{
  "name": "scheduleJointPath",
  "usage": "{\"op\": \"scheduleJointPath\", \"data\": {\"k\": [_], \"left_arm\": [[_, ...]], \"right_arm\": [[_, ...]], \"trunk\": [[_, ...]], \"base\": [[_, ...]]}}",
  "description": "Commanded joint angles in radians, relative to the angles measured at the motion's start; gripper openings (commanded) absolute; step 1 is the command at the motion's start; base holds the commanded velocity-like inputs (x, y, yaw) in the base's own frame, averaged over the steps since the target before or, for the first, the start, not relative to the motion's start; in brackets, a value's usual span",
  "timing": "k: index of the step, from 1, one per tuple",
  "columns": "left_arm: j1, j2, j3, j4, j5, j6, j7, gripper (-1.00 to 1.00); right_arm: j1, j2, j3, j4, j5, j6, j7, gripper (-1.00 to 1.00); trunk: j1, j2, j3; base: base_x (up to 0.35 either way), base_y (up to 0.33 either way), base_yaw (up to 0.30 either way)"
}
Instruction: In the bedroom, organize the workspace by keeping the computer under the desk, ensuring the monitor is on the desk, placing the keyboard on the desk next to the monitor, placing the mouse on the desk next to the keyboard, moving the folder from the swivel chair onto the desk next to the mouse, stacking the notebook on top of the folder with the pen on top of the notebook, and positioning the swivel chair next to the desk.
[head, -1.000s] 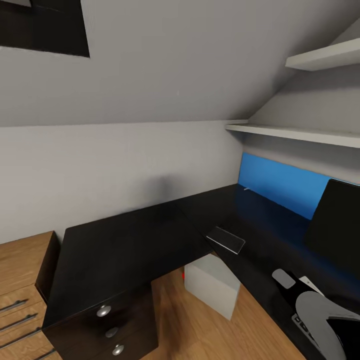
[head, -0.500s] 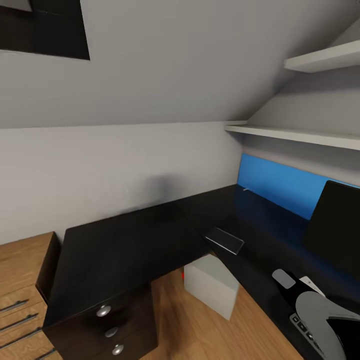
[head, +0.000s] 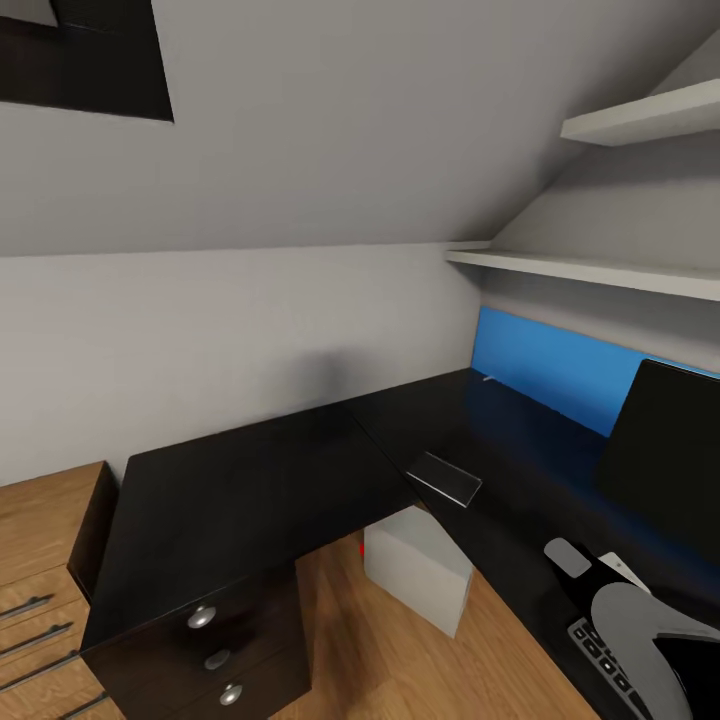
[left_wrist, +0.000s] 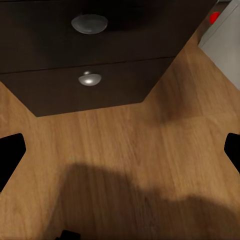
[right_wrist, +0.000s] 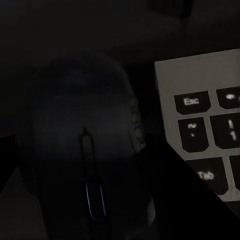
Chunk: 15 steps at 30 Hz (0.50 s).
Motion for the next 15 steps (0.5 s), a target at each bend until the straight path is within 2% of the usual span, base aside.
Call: {"op": "scheduleJointPath", "data": {"k": [1,15], "left_arm": [[-0.003,0.001,-0.005,-0.001,0.007,-0.007,0.004,1.00],[-0.002,0.001,-0.005,0.010,0.007,-0.007,0.004,1.00]], "right_arm": [[0.000,0.000,-0.001,-0.001,-0.009,-0.007,-0.001,1.00],[0.000,0.001,0.000,-0.001,-0.008,-0.007,-0.001,1.00]], "trunk": [[0.000,-0.001,-0.001],[0.000,-0.001,-0.001]], "base": [[0.000,0.000,0.000],[0.000,0.000,0.000]]}}
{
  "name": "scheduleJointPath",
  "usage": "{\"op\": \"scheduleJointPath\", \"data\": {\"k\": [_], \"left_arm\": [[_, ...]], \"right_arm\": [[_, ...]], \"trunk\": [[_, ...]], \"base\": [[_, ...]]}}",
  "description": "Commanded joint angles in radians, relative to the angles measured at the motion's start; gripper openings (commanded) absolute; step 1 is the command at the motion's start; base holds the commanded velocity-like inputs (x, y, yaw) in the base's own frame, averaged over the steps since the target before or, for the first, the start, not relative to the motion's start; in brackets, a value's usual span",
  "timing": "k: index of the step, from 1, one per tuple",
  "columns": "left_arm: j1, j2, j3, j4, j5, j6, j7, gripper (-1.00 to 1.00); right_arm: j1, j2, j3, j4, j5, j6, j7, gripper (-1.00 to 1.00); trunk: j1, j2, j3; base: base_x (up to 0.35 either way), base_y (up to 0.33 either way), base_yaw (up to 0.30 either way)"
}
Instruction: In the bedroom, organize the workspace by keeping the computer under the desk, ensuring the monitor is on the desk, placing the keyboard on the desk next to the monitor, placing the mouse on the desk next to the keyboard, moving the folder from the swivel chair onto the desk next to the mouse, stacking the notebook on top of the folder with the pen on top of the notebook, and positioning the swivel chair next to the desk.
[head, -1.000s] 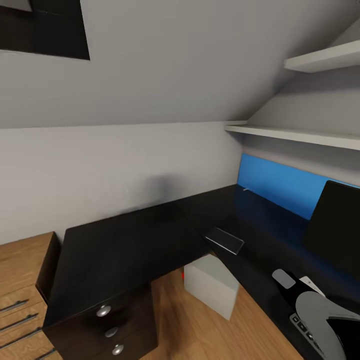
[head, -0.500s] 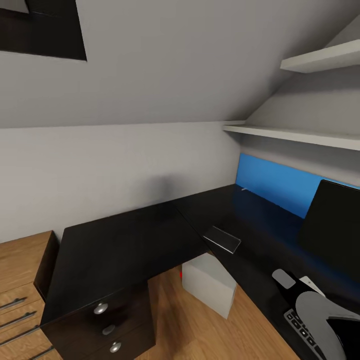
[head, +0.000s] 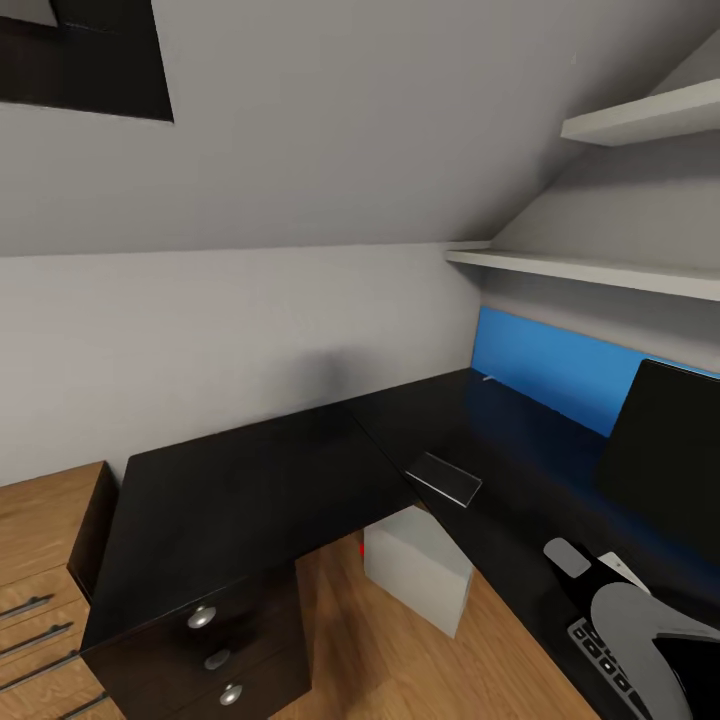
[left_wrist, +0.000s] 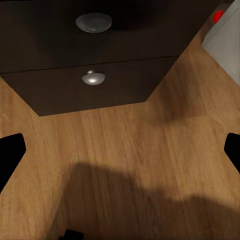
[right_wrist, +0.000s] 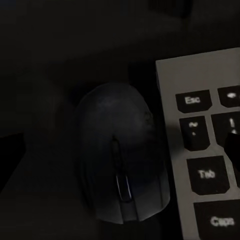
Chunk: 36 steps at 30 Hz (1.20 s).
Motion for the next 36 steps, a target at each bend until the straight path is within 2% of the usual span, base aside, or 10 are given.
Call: {"op": "scheduleJointPath", "data": {"k": [1,11,17,19,22,23,24,29,34,36], "left_arm": [[-0.002,0.001,-0.005,-0.001,0.007,-0.007,0.004,1.00],[-0.002,-0.003,-0.006,0.008,0.040,-0.006,0.003,1.00],[-0.002,-0.061,-0.002,0.089,0.040,-0.005,0.001,1.00],[-0.002,-0.065,-0.001,0.093,0.040,-0.005,0.001,1.00],[-0.002,-0.069,-0.002,0.100,0.041,-0.005,0.001,1.00],[-0.002,-0.071,-0.002,0.102,0.041,-0.005,0.002,1.00],[-0.002,-0.072,-0.002,0.102,0.041,-0.004,0.002,1.00],[-0.002,-0.073,-0.002,0.104,0.041,-0.003,0.003,1.00],[-0.002,-0.075,-0.002,0.119,0.041,-0.002,0.003,1.00],[-0.002,-0.103,0.002,0.177,0.041,-0.001,0.001,1.00]], "right_arm": [[0.000,0.000,-0.001,-0.002,-0.005,-0.005,-0.002,1.00],[0.000,0.018,0.003,-0.009,0.000,-0.008,-0.007,1.00],[0.000,0.048,0.008,-0.006,0.012,-0.082,-0.008,1.00],[0.000,0.056,0.009,-0.005,0.024,-0.105,-0.008,1.00],[0.000,0.085,0.010,-0.003,0.082,-0.155,-0.010,1.00],[0.001,0.122,0.010,-0.001,0.156,-0.201,-0.011,1.00],[0.001,0.137,0.010,0.001,0.183,-0.224,-0.011,1.00],[0.003,0.181,0.009,0.035,0.301,-0.284,-0.009,1.00],[0.003,0.203,0.009,0.054,0.350,-0.298,-0.003,1.00],[0.004,0.217,0.009,0.092,0.394,-0.302,0.022,1.00]], "trunk": [[0.000,-0.001,-0.001],[0.000,-0.001,-0.001],[0.000,-0.001,-0.001],[0.000,-0.001,-0.001],[0.000,-0.001,-0.001],[0.000,-0.001,-0.001],[0.000,-0.001,-0.001],[0.000,-0.001,-0.001],[0.000,-0.001,-0.001],[0.000,-0.001,-0.001]], "base": [[0.000,0.000,0.000],[0.000,0.000,0.071],[0.000,0.000,0.255],[0.000,0.000,0.272],[0.000,0.000,0.275],[0.000,0.000,0.278],[0.000,0.000,0.279],[0.000,0.000,0.281],[0.000,0.000,0.285],[0.000,0.000,0.287]]}}
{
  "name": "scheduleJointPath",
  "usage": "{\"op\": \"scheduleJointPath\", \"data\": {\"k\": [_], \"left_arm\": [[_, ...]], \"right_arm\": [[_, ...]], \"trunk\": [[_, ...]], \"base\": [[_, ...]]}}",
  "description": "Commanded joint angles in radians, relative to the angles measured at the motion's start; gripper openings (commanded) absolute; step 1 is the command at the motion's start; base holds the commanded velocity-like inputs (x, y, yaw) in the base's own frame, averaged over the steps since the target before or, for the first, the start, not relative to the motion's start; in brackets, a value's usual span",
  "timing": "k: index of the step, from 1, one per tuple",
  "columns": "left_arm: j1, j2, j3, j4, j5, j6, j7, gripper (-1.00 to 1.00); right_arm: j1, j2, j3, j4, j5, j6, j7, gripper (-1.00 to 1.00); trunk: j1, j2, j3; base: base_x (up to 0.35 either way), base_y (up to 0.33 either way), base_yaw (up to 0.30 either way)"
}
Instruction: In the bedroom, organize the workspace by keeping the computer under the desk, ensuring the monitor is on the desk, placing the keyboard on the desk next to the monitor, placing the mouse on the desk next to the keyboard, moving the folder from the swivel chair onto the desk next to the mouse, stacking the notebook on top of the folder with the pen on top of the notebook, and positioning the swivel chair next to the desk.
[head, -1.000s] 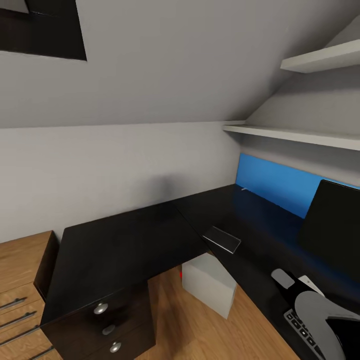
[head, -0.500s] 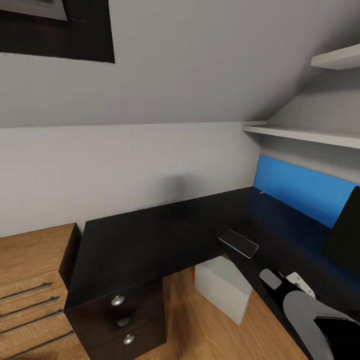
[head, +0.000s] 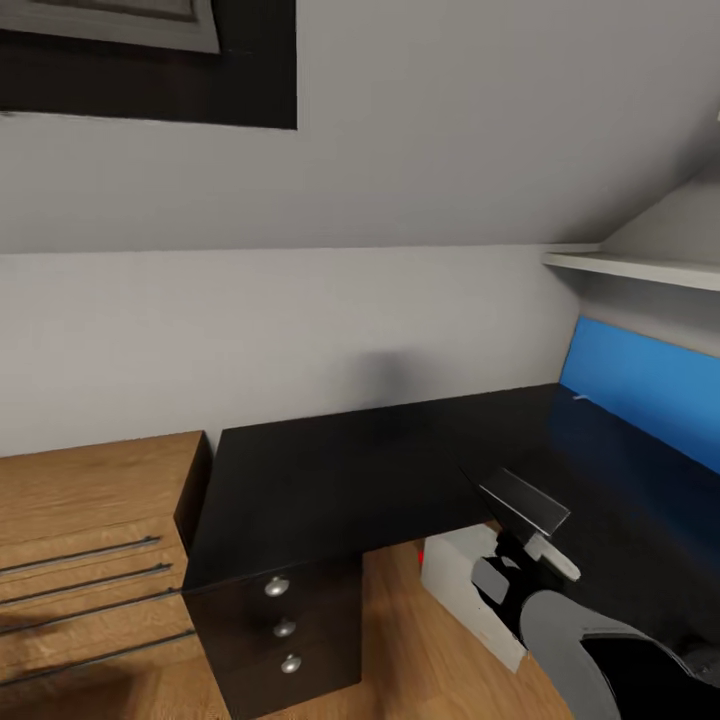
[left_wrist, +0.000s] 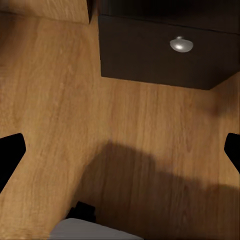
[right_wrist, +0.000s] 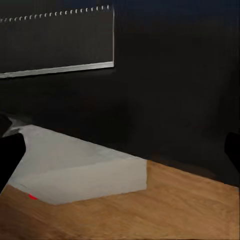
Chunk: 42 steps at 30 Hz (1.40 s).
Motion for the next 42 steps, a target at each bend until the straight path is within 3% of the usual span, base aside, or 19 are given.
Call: {"op": "scheduleJointPath", "data": {"k": [1,5,10,12,15,18,25,28,30,42], "left_arm": [[-0.002,-0.006,-0.006,0.009,0.007,-0.007,0.004,1.00],[-0.003,-0.031,-0.003,0.044,0.006,-0.007,0.004,1.00],[-0.002,-0.041,-0.004,0.053,0.006,-0.006,0.003,1.00],[-0.002,-0.044,-0.005,0.055,0.006,-0.006,0.003,1.00],[-0.003,-0.046,-0.005,0.056,0.007,-0.006,0.003,1.00],[-0.003,-0.047,-0.005,0.057,0.007,-0.006,0.003,1.00],[-0.003,-0.055,-0.005,0.084,0.007,-0.006,0.004,1.00],[-0.003,-0.081,-0.004,0.121,0.004,-0.007,0.005,1.00],[-0.003,-0.085,-0.003,0.128,0.003,-0.007,0.005,1.00],[-0.003,-0.094,-0.005,0.134,0.001,-0.007,0.005,1.00]], "right_arm": [[0.000,0.003,0.000,0.009,0.007,-0.005,0.008,1.00],[0.014,0.031,0.000,0.064,0.062,-0.055,0.089,1.00],[0.111,0.070,0.001,0.085,0.133,-0.127,0.144,1.00],[0.156,0.083,0.001,0.088,0.187,-0.150,0.151,1.00],[0.225,0.095,0.000,0.090,0.306,-0.188,0.157,1.00],[0.268,0.096,0.000,0.091,0.347,-0.197,0.158,1.00],[0.319,0.081,-0.005,0.092,0.368,-0.200,0.178,1.00],[0.325,0.073,-0.006,0.093,0.368,-0.199,0.189,1.00],[0.326,0.073,-0.005,0.093,0.368,-0.198,0.190,1.00],[0.330,0.071,-0.005,0.092,0.371,-0.197,0.193,1.00]], "trunk": [[0.000,-0.001,-0.001],[0.000,-0.001,-0.001],[0.000,-0.001,-0.001],[0.000,-0.001,-0.001],[0.000,-0.001,-0.001],[0.000,-0.001,-0.001],[0.000,-0.001,-0.001],[0.000,-0.001,-0.001],[0.000,-0.001,-0.002],[0.000,-0.001,-0.010]], "base": [[0.000,0.000,0.287],[0.000,0.000,0.288],[0.000,0.000,0.289],[0.000,0.000,0.289],[0.000,0.000,0.289],[0.000,0.000,0.290],[0.000,0.000,0.290],[0.000,0.000,0.289],[0.000,0.000,0.284],[0.000,0.000,0.182]]}}
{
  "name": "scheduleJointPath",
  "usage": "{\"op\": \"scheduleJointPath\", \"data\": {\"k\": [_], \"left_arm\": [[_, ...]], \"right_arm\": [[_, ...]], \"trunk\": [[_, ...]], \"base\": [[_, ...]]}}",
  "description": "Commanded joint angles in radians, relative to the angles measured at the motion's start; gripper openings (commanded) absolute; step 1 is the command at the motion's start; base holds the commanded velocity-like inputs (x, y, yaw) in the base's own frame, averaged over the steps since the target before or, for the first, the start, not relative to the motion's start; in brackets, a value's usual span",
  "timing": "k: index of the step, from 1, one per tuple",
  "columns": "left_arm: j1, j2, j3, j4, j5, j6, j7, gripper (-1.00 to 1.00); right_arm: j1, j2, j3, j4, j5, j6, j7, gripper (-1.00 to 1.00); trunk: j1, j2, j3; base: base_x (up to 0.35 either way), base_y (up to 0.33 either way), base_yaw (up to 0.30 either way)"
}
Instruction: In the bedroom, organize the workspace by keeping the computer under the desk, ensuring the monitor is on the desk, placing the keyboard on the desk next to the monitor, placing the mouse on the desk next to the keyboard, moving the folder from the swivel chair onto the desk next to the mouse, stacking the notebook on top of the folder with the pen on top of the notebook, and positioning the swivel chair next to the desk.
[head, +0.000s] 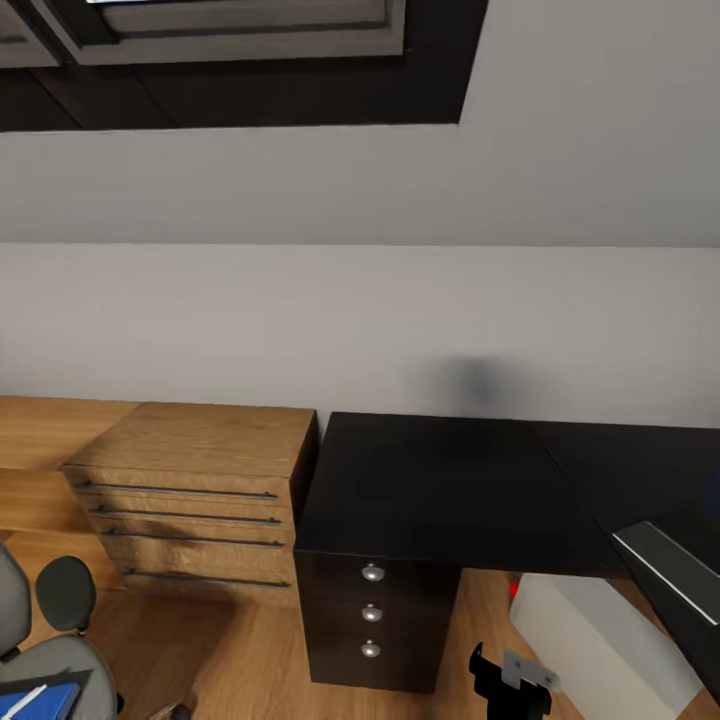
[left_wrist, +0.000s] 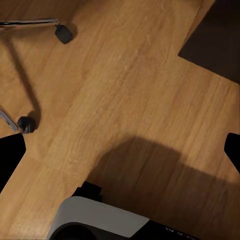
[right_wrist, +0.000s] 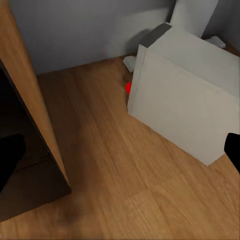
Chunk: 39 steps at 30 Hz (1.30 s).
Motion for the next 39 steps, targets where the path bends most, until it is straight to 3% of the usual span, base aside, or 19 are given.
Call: {"op": "scheduleJointPath", "data": {"k": [1,2,4,6,9,10,14,20,23,32,35,37,39], "left_arm": [[-0.002,-0.001,-0.007,-0.002,0.008,-0.008,0.005,1.00],[-0.002,-0.002,-0.007,-0.002,0.007,-0.008,0.006,1.00],[-0.003,-0.011,-0.006,0.000,0.007,-0.010,0.007,1.00],[-0.002,-0.011,-0.004,-0.001,0.006,-0.012,0.008,1.00],[-0.002,-0.008,0.006,-0.002,0.005,-0.029,0.010,1.00],[-0.002,-0.006,0.022,-0.009,0.005,-0.092,0.006,1.00],[-0.002,-0.006,0.024,-0.011,0.004,-0.139,0.005,1.00],[-0.002,-0.006,0.023,-0.013,0.002,-0.158,0.008,1.00],[-0.002,0.011,0.026,-0.049,0.002,-0.160,0.011,1.00],[-0.002,0.170,0.021,-0.292,0.010,-0.159,0.014,1.00],[-0.002,0.239,0.022,-0.451,0.011,-0.152,0.022,1.00],[-0.002,0.270,0.022,-0.531,0.011,-0.148,0.040,1.00],[-0.002,0.317,0.022,-0.660,0.010,-0.133,0.100,1.00]], "right_arm": [[0.003,0.000,0.000,0.002,-0.003,-0.008,0.002,1.00],[0.008,-0.001,0.000,0.001,-0.002,-0.009,0.006,1.00],[0.024,-0.037,0.001,0.001,0.001,-0.005,0.096,1.00],[0.025,-0.045,0.001,0.001,-0.002,-0.004,0.131,1.00],[0.026,-0.046,0.000,0.001,-0.007,-0.003,0.147,1.00],[0.026,-0.040,0.001,0.002,-0.006,-0.004,0.156,1.00],[0.026,-0.037,0.000,0.001,-0.005,-0.004,0.160,1.00],[0.026,-0.036,-0.001,0.001,-0.006,-0.004,0.160,1.00],[0.026,-0.035,0.000,0.001,-0.005,-0.012,0.161,1.00],[0.026,-0.034,0.001,0.001,-0.003,-0.012,0.161,1.00],[0.026,-0.033,0.001,0.001,-0.004,-0.014,0.160,1.00],[0.026,-0.033,0.001,0.001,-0.004,-0.015,0.160,1.00],[0.026,-0.034,0.001,0.001,-0.005,-0.020,0.160,1.00]], "trunk": [[0.000,-0.001,-0.001],[0.000,-0.001,-0.001],[0.000,-0.001,-0.002],[0.000,-0.001,-0.002],[0.000,-0.001,-0.002],[-0.004,0.006,0.002],[-0.019,0.034,0.014],[-0.042,0.076,0.033],[-0.054,0.097,0.042],[-0.088,0.160,0.071],[-0.100,0.181,0.080],[-0.107,0.195,0.086],[-0.115,0.209,0.092]], "base": [[0.000,0.000,0.036],[0.000,0.000,0.023],[0.000,0.000,0.005],[0.000,0.000,0.002],[0.000,0.000,0.000],[0.000,0.000,0.000],[0.000,0.000,0.000],[0.000,0.000,0.000],[0.000,0.000,0.000],[0.000,0.000,0.000],[0.000,0.000,0.000],[0.000,0.000,0.000],[0.000,0.000,0.000]]}}
